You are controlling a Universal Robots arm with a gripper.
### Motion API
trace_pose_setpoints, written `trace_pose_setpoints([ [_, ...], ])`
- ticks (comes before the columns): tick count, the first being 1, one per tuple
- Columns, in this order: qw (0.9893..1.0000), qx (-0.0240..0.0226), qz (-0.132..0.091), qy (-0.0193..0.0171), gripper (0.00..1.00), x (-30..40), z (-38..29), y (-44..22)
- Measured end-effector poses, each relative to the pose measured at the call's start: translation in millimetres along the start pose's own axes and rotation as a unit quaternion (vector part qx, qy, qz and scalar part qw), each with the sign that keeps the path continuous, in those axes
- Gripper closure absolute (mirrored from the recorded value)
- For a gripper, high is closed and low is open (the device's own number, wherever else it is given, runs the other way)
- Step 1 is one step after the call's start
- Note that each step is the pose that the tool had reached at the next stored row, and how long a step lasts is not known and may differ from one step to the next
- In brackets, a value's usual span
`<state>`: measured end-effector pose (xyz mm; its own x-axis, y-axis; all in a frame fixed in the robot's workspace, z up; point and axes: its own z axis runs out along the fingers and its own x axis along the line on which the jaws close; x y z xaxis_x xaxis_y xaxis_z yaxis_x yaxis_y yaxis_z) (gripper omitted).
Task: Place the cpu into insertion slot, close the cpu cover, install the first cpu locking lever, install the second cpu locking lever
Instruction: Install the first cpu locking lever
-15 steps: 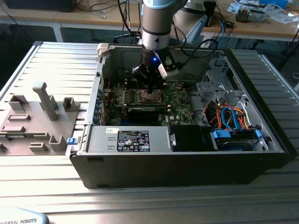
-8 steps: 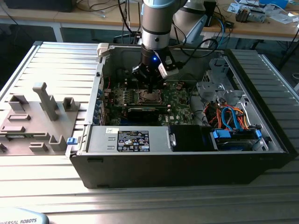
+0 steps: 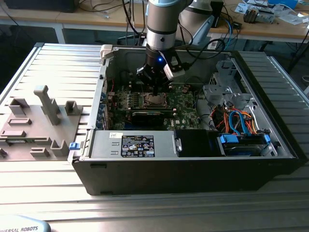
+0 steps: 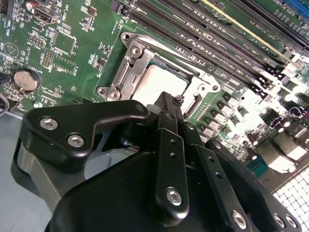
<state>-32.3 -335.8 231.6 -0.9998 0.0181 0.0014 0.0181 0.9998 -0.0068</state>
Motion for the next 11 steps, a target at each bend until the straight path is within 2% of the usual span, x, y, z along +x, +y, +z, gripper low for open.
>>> trace_pose_setpoints([
  [11, 1.0, 0.0, 0.0, 0.0, 0.89, 0.0, -2.7, 0.0],
])
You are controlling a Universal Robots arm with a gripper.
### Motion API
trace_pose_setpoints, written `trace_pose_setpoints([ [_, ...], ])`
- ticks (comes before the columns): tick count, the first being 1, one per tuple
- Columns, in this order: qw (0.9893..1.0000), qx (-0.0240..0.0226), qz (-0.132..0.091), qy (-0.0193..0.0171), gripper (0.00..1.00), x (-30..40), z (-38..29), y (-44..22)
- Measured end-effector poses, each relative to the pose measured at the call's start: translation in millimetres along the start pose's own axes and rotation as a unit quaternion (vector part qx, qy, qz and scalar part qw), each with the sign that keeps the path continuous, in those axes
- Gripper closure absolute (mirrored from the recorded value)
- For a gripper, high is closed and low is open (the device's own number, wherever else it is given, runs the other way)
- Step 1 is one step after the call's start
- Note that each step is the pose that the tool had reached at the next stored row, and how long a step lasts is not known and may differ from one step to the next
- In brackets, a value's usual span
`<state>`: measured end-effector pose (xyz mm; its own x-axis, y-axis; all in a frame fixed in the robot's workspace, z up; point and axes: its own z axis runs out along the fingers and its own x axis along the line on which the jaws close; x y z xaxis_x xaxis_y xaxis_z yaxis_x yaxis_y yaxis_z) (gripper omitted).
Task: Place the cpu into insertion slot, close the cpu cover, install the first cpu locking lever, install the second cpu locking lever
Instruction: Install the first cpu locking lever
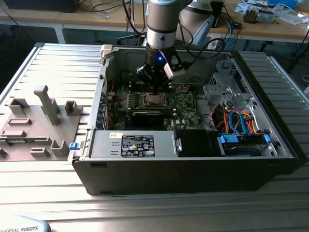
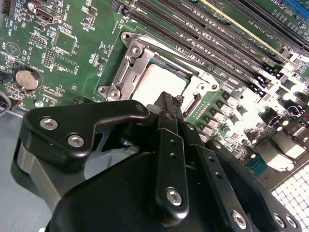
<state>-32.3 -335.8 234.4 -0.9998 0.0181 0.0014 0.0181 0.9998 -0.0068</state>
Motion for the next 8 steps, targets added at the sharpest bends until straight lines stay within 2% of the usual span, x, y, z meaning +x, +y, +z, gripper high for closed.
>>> trace_pose_setpoints([
  [8, 1.0, 0.0, 0.0, 0.0, 0.89, 0.0, -1.5, 0.0],
])
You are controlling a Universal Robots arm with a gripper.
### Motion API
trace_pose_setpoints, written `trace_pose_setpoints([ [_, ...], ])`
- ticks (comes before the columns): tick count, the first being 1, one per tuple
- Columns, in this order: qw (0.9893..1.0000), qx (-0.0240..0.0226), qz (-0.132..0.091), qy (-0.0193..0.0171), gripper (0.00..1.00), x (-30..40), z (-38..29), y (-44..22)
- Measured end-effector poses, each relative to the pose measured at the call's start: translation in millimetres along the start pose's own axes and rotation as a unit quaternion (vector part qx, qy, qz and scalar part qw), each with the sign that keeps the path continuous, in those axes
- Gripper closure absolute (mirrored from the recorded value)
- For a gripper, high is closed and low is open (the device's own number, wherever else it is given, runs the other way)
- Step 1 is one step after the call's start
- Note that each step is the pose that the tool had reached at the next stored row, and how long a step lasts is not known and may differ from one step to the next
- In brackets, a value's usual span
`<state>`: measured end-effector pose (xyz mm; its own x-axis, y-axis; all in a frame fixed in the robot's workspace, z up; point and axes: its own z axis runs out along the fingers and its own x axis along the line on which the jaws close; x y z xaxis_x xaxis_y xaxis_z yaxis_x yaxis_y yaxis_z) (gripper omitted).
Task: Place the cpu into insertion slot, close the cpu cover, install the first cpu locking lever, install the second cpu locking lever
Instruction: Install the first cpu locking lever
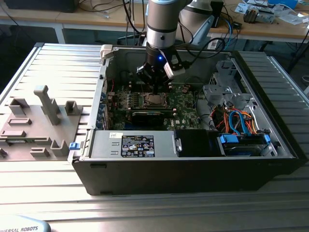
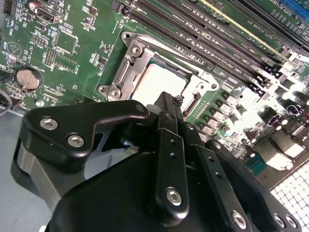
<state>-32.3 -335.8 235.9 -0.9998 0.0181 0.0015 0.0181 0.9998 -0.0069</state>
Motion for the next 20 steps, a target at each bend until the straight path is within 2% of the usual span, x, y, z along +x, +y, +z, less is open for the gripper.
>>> trace_pose_setpoints([
  [13, 1.0, 0.0, 0.0, 0.0, 0.89, 0.0, -4.2, 0.0],
  [20, 1.0, 0.0, 0.0, 0.0, 0.89, 0.0, -4.3, 0.0],
])
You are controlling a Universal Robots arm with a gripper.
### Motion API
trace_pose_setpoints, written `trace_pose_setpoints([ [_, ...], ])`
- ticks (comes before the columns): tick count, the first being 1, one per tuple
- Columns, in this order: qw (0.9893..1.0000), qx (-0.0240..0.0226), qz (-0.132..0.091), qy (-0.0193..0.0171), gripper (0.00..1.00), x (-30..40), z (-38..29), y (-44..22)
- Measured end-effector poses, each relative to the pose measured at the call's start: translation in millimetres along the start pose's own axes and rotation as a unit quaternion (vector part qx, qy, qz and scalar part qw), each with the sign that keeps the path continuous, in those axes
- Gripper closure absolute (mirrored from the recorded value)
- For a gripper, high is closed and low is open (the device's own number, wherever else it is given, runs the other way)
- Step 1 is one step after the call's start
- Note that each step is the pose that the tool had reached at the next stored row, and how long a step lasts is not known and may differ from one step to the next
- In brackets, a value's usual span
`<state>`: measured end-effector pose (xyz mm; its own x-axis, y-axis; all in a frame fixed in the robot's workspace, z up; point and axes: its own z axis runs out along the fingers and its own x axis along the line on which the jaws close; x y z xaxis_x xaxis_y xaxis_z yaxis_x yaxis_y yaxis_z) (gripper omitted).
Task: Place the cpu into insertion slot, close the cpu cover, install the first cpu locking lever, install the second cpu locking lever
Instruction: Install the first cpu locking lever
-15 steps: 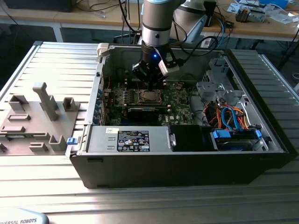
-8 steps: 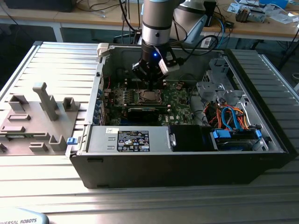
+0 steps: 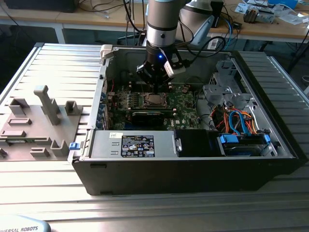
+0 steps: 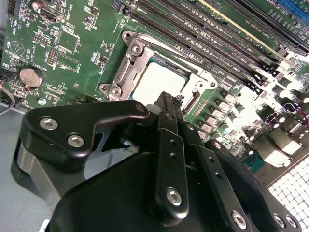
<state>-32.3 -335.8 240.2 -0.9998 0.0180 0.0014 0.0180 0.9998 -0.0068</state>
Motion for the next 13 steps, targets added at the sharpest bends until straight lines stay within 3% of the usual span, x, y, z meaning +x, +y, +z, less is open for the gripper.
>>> trace_pose_setpoints([
  [4, 1.0, 0.0, 0.0, 0.0, 0.89, 0.2, 0.0, 0.0],
  [9, 1.0, 0.0, 0.0, 0.0, 0.89, 9.0, 0.0, -0.2],
  [13, 1.0, 0.0, 0.0, -0.0002, 0.89, 12.2, -1.1, -0.3],
])
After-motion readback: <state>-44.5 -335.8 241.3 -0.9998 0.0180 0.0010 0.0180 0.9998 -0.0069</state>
